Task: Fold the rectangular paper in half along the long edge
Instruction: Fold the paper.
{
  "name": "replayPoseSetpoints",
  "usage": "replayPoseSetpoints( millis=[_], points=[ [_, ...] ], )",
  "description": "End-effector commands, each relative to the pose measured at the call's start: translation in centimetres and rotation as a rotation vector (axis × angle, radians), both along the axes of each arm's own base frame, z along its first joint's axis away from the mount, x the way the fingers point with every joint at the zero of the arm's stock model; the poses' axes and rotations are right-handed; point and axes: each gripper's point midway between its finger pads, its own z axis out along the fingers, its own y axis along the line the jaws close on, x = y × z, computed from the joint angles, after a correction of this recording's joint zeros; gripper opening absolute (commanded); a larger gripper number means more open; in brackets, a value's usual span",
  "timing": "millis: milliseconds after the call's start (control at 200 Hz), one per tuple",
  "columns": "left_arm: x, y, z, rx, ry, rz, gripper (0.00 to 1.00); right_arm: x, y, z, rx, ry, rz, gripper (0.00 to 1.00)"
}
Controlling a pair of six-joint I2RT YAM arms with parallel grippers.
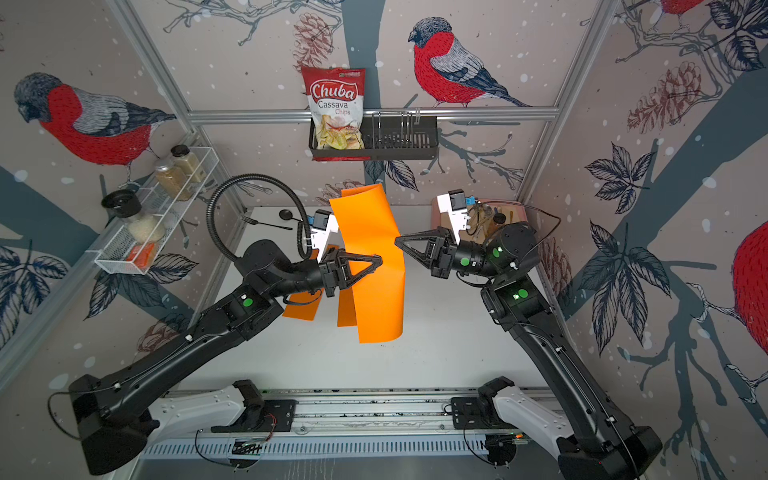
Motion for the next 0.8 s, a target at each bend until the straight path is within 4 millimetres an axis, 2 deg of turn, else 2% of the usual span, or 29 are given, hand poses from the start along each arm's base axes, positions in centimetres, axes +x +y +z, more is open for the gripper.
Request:
replayPoseSetpoints(
  millis=[0, 25, 90, 125, 155, 195, 215, 290, 335, 410, 475, 545, 590, 615, 640, 705, 780, 795],
  points=[
    [-0.7, -0.2, 0.7, -0.024, -0.031, -0.029, 0.0, 0.0, -0.3, 1.5, 0.041, -0.058, -0.014, 0.1],
    [-0.7, -0.2, 0.7, -0.024, -0.03, -0.03, 0.0, 0.1, -0.3, 1.6, 0.042, -0.06, -0.02, 0.1],
    [-0.7, -0.3, 0.6, -0.022, -0.029, -0.033, 0.0, 0.1, -0.4, 1.7, 0.046, -0.067, -0.018, 0.01],
    [-0.8, -0.4, 0.6, -0.022, -0.03, -0.036, 0.0, 0.1, -0.4, 1.9, 0.051, -0.071, -0.019, 0.0],
    [-0.8, -0.4, 0.6, -0.022, -0.029, -0.037, 0.0, 0.1, -0.5, 2.0, 0.055, -0.074, -0.022, 0.02],
    [-0.9, -0.5, 0.6, -0.021, -0.029, -0.037, 0.0, 0.2, -0.5, 2.2, 0.059, -0.077, -0.025, 0.11],
    [-0.9, -0.5, 0.5, -0.019, -0.028, -0.037, 0.0, 0.2, -0.5, 2.2, 0.059, -0.077, -0.026, 0.12],
    [-0.9, -0.5, 0.5, -0.018, -0.029, -0.037, 0.0, 0.2, -0.5, 2.4, 0.063, -0.082, -0.018, 0.0],
    [-0.9, -0.5, 0.5, -0.017, -0.029, -0.037, 0.0, 0.1, -0.5, 2.6, 0.069, -0.088, -0.017, 0.0],
    [-0.9, -0.5, 0.5, -0.017, -0.029, -0.038, 0.0, 0.3, -0.6, 2.7, 0.069, -0.085, -0.023, 0.11],
    [-0.9, -0.5, 0.5, -0.017, -0.031, -0.037, 0.0, 0.4, -0.6, 2.8, 0.071, -0.089, -0.023, 0.0],
    [-0.9, -0.5, 0.4, -0.015, -0.029, -0.035, 0.0, 0.3, -0.6, 3.0, 0.075, -0.093, -0.022, 0.0],
    [-0.9, -0.5, 0.4, -0.015, -0.03, -0.035, 0.0, 0.4, -0.6, 3.0, 0.076, -0.093, -0.026, 0.12],
    [-0.9, -0.5, 0.4, -0.015, -0.029, -0.035, 0.0, 0.5, -0.7, 3.1, 0.075, -0.091, -0.03, 0.14],
    [-0.9, -0.5, 0.4, -0.014, -0.028, -0.034, 0.0, 0.6, -0.7, 3.1, 0.075, -0.09, -0.03, 0.13],
    [-0.9, -0.5, 0.4, -0.014, -0.029, -0.035, 0.0, 0.5, -0.7, 3.3, 0.079, -0.096, -0.027, 0.0],
    [-1.0, -0.5, 0.5, -0.016, -0.031, -0.038, 0.0, 0.5, -0.8, 3.5, 0.084, -0.102, -0.028, 0.0],
    [-1.0, -0.5, 0.5, -0.016, -0.03, -0.039, 0.0, 0.5, -0.8, 3.5, 0.083, -0.1, -0.027, 0.03]
  ],
)
